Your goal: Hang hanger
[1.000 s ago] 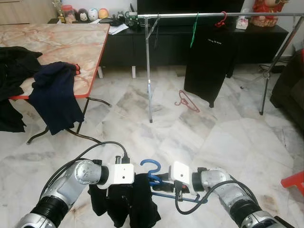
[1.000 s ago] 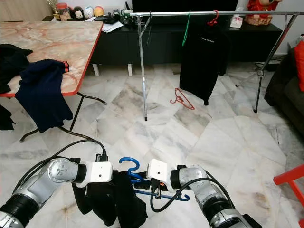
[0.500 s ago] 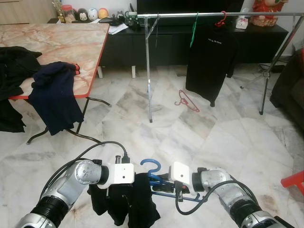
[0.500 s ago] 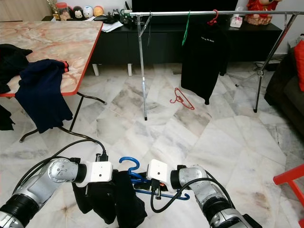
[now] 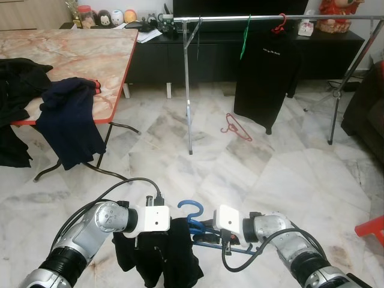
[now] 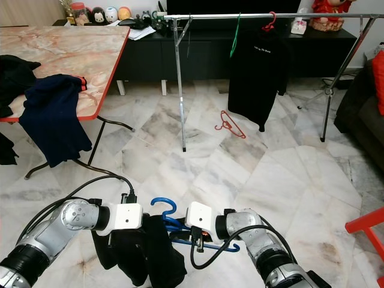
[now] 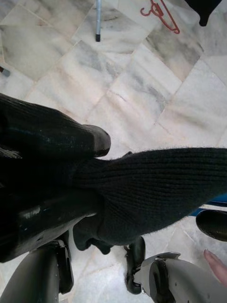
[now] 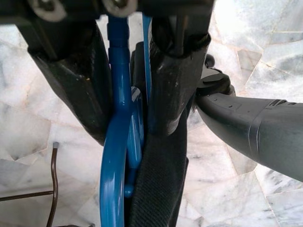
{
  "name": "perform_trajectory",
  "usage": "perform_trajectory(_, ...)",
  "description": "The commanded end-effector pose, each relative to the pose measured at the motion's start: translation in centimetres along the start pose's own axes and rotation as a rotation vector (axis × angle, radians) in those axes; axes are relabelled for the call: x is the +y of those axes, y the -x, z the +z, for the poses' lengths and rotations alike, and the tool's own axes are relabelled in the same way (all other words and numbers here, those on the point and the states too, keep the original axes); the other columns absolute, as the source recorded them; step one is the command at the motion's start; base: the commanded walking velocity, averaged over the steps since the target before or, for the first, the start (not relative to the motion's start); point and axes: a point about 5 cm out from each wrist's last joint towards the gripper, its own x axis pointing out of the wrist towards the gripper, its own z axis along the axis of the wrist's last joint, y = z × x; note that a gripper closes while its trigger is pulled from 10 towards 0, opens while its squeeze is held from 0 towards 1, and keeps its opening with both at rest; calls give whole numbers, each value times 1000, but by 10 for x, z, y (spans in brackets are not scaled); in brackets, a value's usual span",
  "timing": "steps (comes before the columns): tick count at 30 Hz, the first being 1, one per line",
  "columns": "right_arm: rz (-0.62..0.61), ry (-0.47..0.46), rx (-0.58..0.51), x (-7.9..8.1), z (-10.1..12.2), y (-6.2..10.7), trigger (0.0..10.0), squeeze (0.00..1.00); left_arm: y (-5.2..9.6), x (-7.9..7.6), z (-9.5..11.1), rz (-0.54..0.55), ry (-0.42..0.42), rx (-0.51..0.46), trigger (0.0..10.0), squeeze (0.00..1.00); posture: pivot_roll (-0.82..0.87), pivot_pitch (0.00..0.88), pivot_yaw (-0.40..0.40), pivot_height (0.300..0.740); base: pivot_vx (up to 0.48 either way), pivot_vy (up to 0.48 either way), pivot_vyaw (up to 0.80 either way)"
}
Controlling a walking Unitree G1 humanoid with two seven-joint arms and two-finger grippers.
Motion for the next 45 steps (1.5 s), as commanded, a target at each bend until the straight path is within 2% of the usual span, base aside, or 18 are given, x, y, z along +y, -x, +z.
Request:
perform_trajectory(1, -5, 18, 17, -2, -1, 2, 0, 0, 3, 10, 6, 26, -25, -16, 10000, 0, -25, 6, -12, 740, 0, 0, 0)
perform_trajectory(9, -25, 34, 44, -2, -5, 5, 0, 0, 2, 10, 7, 27, -30, -16, 10000, 0, -27, 4, -10, 740, 0, 0, 0)
perform_trajectory(35, -41, 29, 37, -1, -6, 3, 0, 0, 3, 14, 6, 42, -32, -9, 10000, 16, -24, 8, -12, 740, 0, 0, 0)
perform_trajectory(36, -42, 29, 38, -2, -6, 4, 0, 0, 3, 14, 7, 41, -32, -11, 10000, 933, -24, 8, -12, 740, 0, 0, 0)
perform_trajectory(37, -42, 29, 38, -2, -6, 4, 0, 0, 3, 14, 7, 41, -32, -11, 10000, 933, -24, 8, -12, 740, 0, 0, 0)
perform_trajectory(38, -43, 29, 38, -2, -6, 4, 0, 0, 3, 14, 7, 38, -30, -13, 10000, 1000, -24, 8, -12, 740, 0, 0, 0)
perform_trajectory(45, -57, 32, 34, -3, -5, 3, 0, 0, 3, 14, 8, 34, -29, -18, 10000, 1000, -24, 8, -12, 740, 0, 0, 0)
